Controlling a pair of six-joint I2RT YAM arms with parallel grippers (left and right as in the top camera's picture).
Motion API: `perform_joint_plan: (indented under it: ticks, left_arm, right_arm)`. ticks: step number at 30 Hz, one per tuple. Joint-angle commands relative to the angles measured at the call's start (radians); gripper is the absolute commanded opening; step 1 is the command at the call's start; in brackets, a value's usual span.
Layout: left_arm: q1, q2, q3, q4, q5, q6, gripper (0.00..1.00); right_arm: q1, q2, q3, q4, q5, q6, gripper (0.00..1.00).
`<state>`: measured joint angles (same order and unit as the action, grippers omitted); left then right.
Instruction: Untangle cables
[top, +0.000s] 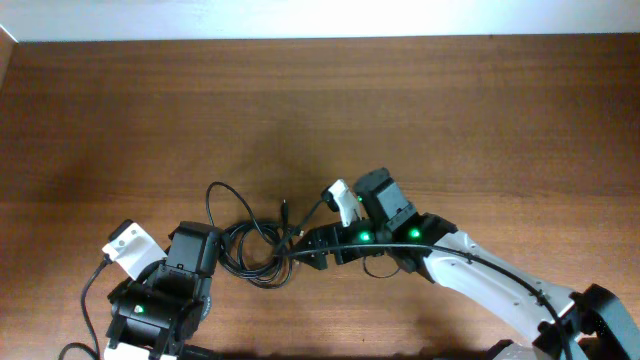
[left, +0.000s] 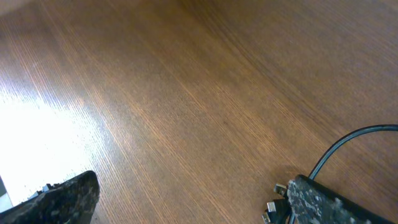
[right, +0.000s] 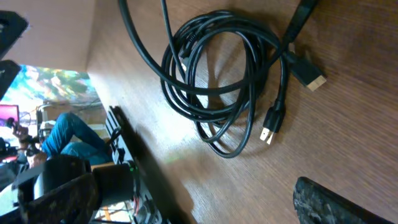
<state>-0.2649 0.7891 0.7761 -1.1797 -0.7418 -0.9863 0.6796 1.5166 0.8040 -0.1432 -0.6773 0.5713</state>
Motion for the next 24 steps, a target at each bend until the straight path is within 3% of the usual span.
perform_joint_plan:
  ticks: [1, 7, 13, 24]
  left_arm:
    - [0.007, -0.003, 0.005, -0.003, -0.026, 0.015, 0.99]
    - [0.007, -0.003, 0.004, -0.006, -0.017, 0.015, 0.99]
    - [0.007, -0.003, 0.004, -0.011, -0.015, 0.015, 0.99]
    - [0.007, -0.003, 0.004, -0.016, -0.014, 0.015, 0.99]
  right_arm:
    - [0.045, 0.056, 0.006, 0.042, 0.083, 0.090, 0.99]
    - [0.066, 0.181, 0.006, 0.129, 0.087, 0.228, 0.99]
    - [0.122, 0.248, 0.006, 0.240, 0.098, 0.278, 0.99]
    - [0.235, 0.259, 0.006, 0.245, 0.200, 0.406, 0.99]
